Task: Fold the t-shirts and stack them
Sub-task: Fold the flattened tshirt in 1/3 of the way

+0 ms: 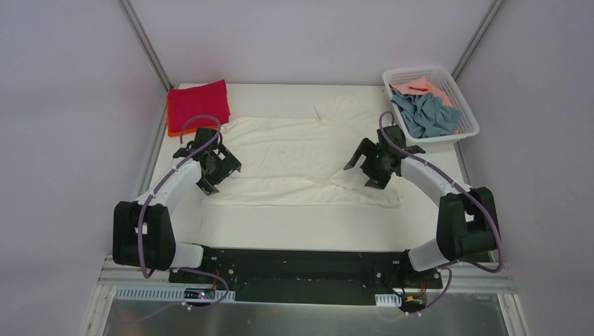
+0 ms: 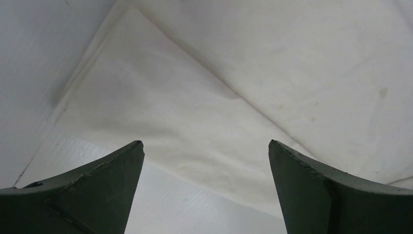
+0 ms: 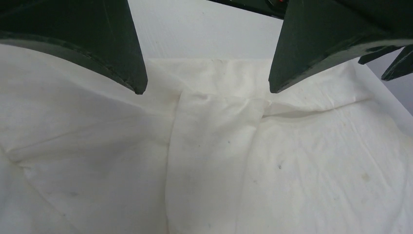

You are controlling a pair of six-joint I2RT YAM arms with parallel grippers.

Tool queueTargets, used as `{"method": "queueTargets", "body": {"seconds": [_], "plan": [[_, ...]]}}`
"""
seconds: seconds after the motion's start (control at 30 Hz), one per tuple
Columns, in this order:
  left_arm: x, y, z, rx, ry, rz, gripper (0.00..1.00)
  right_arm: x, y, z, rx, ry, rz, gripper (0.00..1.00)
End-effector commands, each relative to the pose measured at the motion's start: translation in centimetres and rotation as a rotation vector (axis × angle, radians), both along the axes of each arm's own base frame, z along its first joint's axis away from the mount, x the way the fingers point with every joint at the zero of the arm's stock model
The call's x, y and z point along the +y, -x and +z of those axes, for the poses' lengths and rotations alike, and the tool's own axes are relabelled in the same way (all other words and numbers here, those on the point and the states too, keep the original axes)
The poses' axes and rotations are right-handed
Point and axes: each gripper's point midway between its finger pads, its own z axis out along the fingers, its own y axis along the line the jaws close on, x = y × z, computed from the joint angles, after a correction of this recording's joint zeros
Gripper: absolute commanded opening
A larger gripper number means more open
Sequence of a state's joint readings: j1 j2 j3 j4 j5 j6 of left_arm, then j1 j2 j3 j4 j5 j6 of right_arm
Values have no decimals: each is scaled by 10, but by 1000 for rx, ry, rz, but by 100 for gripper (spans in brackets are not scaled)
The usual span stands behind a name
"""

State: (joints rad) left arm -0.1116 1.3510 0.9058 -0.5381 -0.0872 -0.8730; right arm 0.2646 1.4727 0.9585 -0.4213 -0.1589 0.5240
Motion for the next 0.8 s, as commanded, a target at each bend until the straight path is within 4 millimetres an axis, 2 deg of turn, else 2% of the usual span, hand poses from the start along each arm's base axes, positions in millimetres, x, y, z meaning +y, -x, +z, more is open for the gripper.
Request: {"method": "queueTargets", "body": {"seconds": [0.0, 0.2, 0.43, 0.77], "plan": [[-22, 4, -17, 16, 86, -113, 99, 23, -11, 1, -45, -94, 42, 99], [-16, 10, -38, 79, 57, -105, 99, 29, -23, -18, -19, -95, 42, 99], [-7, 13, -43, 89, 10, -92, 99, 28, -31, -31, -5, -78, 30, 99], [2, 21, -54, 126, -36, -82, 99, 44, -59, -13, -74, -126, 19, 99]]}}
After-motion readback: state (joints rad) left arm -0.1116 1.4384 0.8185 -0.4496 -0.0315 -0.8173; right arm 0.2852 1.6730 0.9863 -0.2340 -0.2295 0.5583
